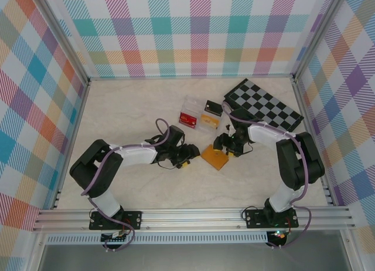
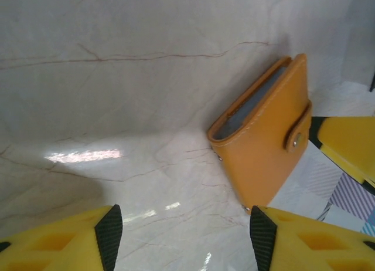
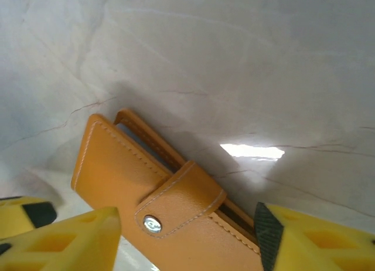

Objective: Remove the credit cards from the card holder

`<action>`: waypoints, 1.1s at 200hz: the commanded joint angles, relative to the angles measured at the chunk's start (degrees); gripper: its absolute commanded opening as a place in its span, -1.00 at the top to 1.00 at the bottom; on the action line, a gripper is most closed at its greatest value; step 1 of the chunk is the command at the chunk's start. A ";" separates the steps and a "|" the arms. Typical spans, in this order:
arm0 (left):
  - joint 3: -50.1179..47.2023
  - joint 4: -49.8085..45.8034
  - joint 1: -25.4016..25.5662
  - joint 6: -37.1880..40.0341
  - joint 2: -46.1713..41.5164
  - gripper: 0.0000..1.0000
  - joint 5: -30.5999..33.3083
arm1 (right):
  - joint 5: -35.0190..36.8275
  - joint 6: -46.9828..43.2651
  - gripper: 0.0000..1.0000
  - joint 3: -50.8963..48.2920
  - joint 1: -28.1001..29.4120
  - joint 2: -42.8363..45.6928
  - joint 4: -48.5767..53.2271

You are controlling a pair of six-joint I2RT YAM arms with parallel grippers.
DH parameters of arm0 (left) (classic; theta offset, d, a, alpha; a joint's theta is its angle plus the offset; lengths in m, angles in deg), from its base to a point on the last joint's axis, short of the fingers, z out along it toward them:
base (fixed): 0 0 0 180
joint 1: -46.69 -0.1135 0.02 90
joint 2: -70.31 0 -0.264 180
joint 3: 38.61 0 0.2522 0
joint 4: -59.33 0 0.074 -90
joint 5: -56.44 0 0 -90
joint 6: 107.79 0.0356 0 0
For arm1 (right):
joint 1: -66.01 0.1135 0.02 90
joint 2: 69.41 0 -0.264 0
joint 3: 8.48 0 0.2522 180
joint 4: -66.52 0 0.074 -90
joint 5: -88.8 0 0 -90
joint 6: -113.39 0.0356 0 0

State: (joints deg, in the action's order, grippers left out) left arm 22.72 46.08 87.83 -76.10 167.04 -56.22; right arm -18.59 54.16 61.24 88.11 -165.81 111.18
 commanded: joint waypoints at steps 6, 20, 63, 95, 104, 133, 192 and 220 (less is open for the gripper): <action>1.72 -0.91 0.94 -0.17 0.61 -0.17 -1.03 | -6.50 0.65 -0.18 0.35 1.67 -0.70 -1.61; 2.06 -1.42 0.95 -0.05 0.90 -0.11 -0.63 | -9.82 2.11 -0.18 -0.44 2.31 -0.91 -4.61; 2.55 -1.16 0.78 -1.88 2.65 0.02 1.21 | -15.40 5.09 -0.16 -0.94 3.47 -2.53 -11.10; 2.56 -0.65 0.78 -2.43 3.09 0.03 0.52 | -6.54 1.23 -0.15 0.43 3.42 -1.23 -4.43; 2.42 -0.51 0.80 -2.72 3.02 0.04 0.41 | -4.00 -0.01 -0.14 0.55 3.44 -0.46 -2.75; 1.58 0.15 0.84 -3.70 3.04 0.05 0.09 | -0.75 -1.67 -0.15 -0.10 3.38 1.04 -0.81; 0.77 4.40 0.93 -5.15 4.40 0.09 -2.42 | -4.42 -1.06 0.05 -1.21 3.90 -0.70 -2.19; 0.69 6.32 0.90 -5.95 5.69 0.12 -3.44 | -6.06 -0.41 0.19 -1.17 4.59 -1.95 -2.84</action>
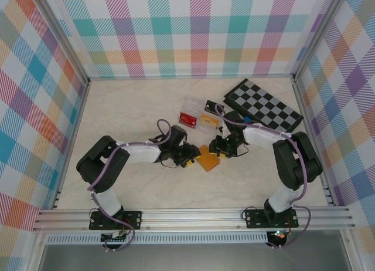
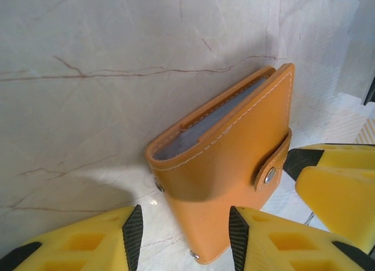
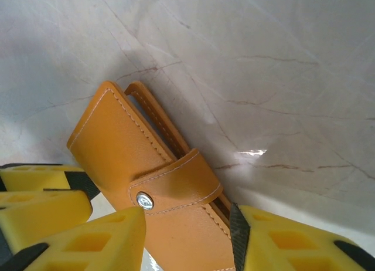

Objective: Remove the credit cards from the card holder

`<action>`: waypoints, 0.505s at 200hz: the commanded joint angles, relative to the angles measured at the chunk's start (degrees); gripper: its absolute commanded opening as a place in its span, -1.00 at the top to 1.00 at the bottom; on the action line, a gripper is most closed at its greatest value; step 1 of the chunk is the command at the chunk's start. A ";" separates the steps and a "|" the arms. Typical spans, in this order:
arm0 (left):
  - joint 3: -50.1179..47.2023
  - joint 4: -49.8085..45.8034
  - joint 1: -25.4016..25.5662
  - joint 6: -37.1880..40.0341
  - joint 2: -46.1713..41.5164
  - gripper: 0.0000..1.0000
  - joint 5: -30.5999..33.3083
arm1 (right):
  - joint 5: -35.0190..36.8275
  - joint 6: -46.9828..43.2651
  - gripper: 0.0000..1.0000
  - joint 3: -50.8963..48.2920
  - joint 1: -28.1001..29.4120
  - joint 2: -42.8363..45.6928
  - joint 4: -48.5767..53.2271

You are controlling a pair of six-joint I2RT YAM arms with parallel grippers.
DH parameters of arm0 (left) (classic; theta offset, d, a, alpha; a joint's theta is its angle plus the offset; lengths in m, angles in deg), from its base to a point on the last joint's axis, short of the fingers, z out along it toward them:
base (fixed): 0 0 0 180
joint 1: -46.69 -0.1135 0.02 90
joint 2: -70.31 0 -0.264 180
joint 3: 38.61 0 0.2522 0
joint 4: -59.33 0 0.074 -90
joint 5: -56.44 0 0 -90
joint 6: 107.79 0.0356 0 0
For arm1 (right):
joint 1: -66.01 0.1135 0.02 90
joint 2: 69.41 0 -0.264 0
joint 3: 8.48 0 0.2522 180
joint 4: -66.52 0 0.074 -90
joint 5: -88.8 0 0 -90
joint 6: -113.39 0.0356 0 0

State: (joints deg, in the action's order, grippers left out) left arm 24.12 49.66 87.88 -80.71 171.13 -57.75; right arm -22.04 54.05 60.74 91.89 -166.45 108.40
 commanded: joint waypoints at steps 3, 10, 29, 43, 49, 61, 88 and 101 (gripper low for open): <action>-0.76 3.02 0.88 -1.43 1.70 0.13 -1.90 | -2.70 -0.21 0.19 -0.62 0.95 -1.51 -0.07; -0.92 3.50 0.91 -1.70 1.91 0.13 -1.96 | -2.77 -0.03 0.21 -0.62 1.16 -2.01 -0.21; -0.98 4.06 0.90 -1.95 2.35 0.14 -1.91 | -3.77 0.71 0.24 -0.62 1.59 -3.20 -1.08; -1.20 4.89 0.89 -2.04 2.54 0.14 -2.17 | -4.54 1.03 0.26 -0.53 1.88 -3.58 -1.61; -1.36 5.30 0.89 -2.04 2.61 0.15 -2.33 | -4.67 1.16 0.27 -0.46 2.04 -3.66 -1.90; -1.63 6.55 0.82 -2.05 2.63 0.19 -2.58 | -4.99 1.36 0.28 -0.36 2.15 -3.93 -2.11; -3.63 13.55 0.90 -1.84 1.48 0.30 -2.97 | -6.99 2.33 0.31 -0.44 2.24 -4.72 -3.32; -3.88 15.10 0.89 -0.96 0.74 0.31 -3.06 | -9.16 4.02 0.31 -0.81 2.22 -4.88 -5.01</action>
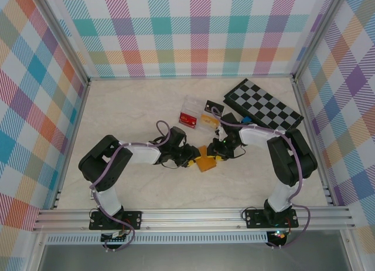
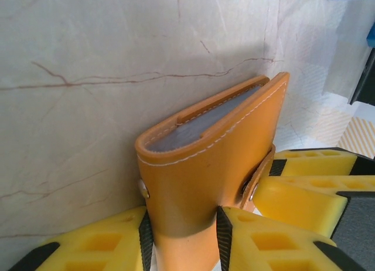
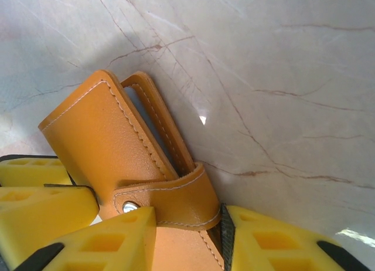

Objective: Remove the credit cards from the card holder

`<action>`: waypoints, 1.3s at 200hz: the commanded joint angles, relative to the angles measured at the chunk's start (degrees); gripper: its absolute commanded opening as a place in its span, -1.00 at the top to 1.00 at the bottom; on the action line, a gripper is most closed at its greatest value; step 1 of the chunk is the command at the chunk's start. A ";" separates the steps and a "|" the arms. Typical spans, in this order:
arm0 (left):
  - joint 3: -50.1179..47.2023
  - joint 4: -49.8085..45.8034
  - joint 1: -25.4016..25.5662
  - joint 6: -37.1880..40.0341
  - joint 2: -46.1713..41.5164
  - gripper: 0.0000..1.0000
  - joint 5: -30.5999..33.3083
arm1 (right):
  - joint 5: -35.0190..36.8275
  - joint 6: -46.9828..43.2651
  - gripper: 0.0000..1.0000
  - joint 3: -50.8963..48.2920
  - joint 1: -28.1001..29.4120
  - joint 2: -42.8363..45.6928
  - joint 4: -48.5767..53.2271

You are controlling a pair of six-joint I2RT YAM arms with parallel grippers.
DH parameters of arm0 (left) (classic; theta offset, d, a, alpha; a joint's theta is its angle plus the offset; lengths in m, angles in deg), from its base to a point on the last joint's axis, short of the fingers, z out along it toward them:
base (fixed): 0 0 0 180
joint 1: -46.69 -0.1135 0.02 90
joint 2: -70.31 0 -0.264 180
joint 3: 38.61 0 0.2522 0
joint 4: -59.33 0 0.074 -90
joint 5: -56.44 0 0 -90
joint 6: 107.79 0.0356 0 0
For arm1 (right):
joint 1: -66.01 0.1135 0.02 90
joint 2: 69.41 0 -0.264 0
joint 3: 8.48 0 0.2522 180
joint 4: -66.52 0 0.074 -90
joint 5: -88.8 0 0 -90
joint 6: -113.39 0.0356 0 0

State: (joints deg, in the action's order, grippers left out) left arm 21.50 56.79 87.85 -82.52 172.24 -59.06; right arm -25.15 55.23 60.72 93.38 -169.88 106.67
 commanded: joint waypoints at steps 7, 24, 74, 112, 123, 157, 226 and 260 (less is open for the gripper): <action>-1.55 9.16 0.86 1.01 -0.68 0.31 -1.90 | -6.86 4.26 0.31 -1.39 0.75 -1.25 -4.81; -2.60 13.03 0.92 0.78 -0.64 0.31 -2.62 | -7.82 6.52 0.31 -2.71 0.75 -0.64 -7.85; -4.42 16.32 0.79 0.40 -1.36 0.65 -3.61 | -4.11 8.46 0.27 -3.67 0.75 2.45 -8.25; -5.21 11.90 0.77 4.48 -4.14 0.87 -0.69 | 2.75 6.63 0.12 -3.66 0.75 7.84 -5.50; -4.97 10.30 0.84 5.93 -4.75 0.94 0.14 | 4.24 6.17 0.06 -4.17 0.91 9.67 -5.74; -5.23 7.32 0.80 6.20 -7.40 1.00 1.61 | 7.40 3.61 -0.04 -3.44 2.80 12.57 -3.54; -2.93 -2.07 1.07 8.41 -11.67 1.00 3.29 | 7.67 1.45 0.18 -0.71 5.66 10.34 -3.09; -1.93 -1.90 1.10 8.11 -11.99 1.00 3.26 | 1.59 -0.06 0.14 1.54 6.00 7.69 -3.90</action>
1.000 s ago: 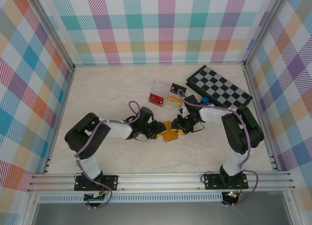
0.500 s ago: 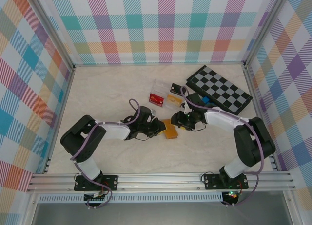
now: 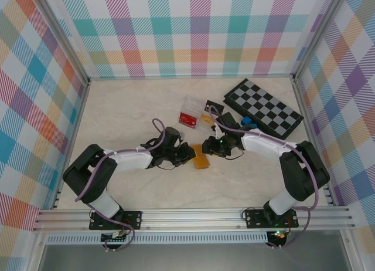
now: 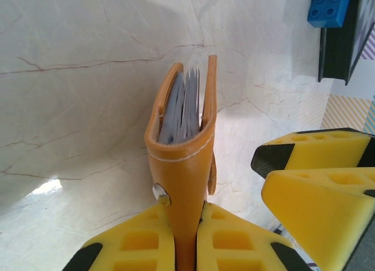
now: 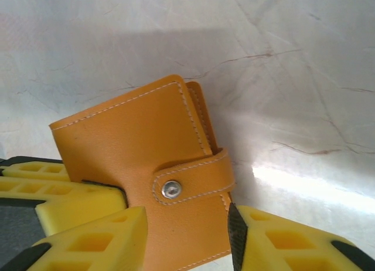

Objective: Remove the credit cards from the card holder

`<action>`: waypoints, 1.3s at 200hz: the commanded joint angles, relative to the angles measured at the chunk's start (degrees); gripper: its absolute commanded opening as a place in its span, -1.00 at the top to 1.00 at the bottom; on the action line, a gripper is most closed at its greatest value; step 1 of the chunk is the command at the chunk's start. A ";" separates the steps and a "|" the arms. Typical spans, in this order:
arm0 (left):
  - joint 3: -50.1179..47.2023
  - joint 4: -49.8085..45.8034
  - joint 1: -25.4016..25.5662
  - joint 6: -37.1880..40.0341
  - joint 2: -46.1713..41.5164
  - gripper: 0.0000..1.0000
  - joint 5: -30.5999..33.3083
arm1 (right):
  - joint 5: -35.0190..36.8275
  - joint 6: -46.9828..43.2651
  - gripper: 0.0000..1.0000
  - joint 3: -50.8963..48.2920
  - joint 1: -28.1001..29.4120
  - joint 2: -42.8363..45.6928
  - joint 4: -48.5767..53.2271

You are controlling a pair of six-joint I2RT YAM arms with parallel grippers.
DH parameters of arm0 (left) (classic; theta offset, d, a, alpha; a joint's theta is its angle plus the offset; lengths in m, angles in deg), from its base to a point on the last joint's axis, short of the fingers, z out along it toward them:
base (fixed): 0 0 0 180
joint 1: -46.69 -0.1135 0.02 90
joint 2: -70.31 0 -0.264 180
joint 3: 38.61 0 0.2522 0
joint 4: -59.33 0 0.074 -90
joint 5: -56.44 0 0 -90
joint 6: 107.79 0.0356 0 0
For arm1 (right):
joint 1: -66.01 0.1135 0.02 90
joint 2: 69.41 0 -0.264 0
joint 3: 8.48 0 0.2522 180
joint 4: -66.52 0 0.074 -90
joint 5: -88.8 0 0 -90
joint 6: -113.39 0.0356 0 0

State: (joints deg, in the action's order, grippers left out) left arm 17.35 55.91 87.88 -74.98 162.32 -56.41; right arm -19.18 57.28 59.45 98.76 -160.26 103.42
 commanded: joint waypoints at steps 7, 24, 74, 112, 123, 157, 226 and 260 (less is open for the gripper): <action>2.72 -1.03 1.02 0.88 -1.88 1.00 0.40 | -4.52 -2.31 0.13 3.03 0.77 -2.24 -0.49; 3.90 -1.23 1.08 1.24 -1.16 1.00 -0.11 | -3.79 -2.35 0.12 2.91 0.91 -2.78 -0.07; 3.61 -0.15 1.50 1.11 -0.69 1.00 -0.21 | -4.17 -2.53 0.25 3.79 1.00 -6.77 -0.22; 3.73 -2.04 1.53 2.52 -0.51 1.00 -0.18 | -2.11 -2.12 0.33 4.00 1.45 -7.84 -0.07; 3.70 -2.09 1.51 2.39 -0.34 1.00 -0.23 | -1.33 -2.01 0.35 4.19 1.52 -8.27 0.49; 3.96 -3.91 1.53 3.03 -0.12 1.00 -0.14 | 0.47 -2.22 0.46 4.27 1.79 -8.29 1.90; 3.78 -7.83 1.53 5.54 -1.60 1.00 2.21 | 8.92 1.73 0.74 3.02 1.88 -5.04 4.62; 4.16 -8.87 1.55 6.12 -1.57 1.00 2.64 | 12.14 3.65 0.82 2.47 1.88 -3.42 6.42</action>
State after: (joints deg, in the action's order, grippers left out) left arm 20.39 50.17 88.31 -70.70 162.47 -54.47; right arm -15.84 58.55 63.01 101.47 -165.01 104.97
